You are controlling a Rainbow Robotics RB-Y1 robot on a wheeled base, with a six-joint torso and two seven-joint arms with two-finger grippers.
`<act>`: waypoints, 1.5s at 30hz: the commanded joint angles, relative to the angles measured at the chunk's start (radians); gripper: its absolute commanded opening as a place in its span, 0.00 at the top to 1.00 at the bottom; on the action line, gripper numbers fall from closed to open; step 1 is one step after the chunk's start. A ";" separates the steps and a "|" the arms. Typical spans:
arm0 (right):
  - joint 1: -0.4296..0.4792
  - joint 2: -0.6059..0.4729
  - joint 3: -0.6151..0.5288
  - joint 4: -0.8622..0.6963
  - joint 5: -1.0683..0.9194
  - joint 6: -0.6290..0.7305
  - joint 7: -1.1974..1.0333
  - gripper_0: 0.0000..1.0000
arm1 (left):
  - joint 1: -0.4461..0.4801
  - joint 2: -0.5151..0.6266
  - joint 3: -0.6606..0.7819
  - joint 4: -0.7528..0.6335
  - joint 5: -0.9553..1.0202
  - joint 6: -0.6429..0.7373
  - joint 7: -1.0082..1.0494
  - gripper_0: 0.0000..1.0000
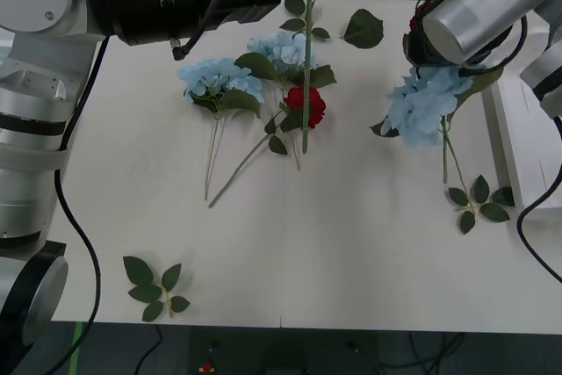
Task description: Place the red flowers into the right box and the blue flowers into the left box. If a person shows an open palm, hand one flower to the person first, then continue sorting.
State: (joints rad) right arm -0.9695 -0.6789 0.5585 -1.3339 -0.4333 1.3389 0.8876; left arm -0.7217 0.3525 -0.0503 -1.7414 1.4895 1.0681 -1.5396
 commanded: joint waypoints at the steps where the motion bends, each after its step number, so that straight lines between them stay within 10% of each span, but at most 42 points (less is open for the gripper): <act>1: -0.018 -0.059 -0.084 -0.097 -0.025 0.088 0.047 1.00 | 0.014 0.034 0.010 -0.007 0.028 -0.014 -0.088 1.00; 7: -0.018 -0.077 -0.121 -0.154 -0.033 0.171 0.068 1.00 | 0.014 0.034 0.010 -0.007 0.028 -0.014 -0.088 1.00; 10: -0.018 -0.082 -0.121 -0.154 -0.030 0.169 0.068 0.00 | 0.014 0.034 0.010 -0.007 0.028 -0.014 -0.088 1.00; 31: 0.023 -0.265 -0.279 -0.231 -0.510 0.137 0.398 0.00 | 0.014 0.034 0.010 -0.007 0.028 -0.014 -0.088 1.00; 45: 0.445 -0.329 -0.753 -0.611 -1.007 0.131 0.832 0.00 | 0.014 0.034 0.010 -0.007 0.028 -0.014 -0.088 1.00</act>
State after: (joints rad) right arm -0.6061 -0.9696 -0.1179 -1.8738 -1.3805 1.4834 1.6235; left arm -0.7163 0.3573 -0.0503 -1.7378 1.5039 1.0668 -1.5422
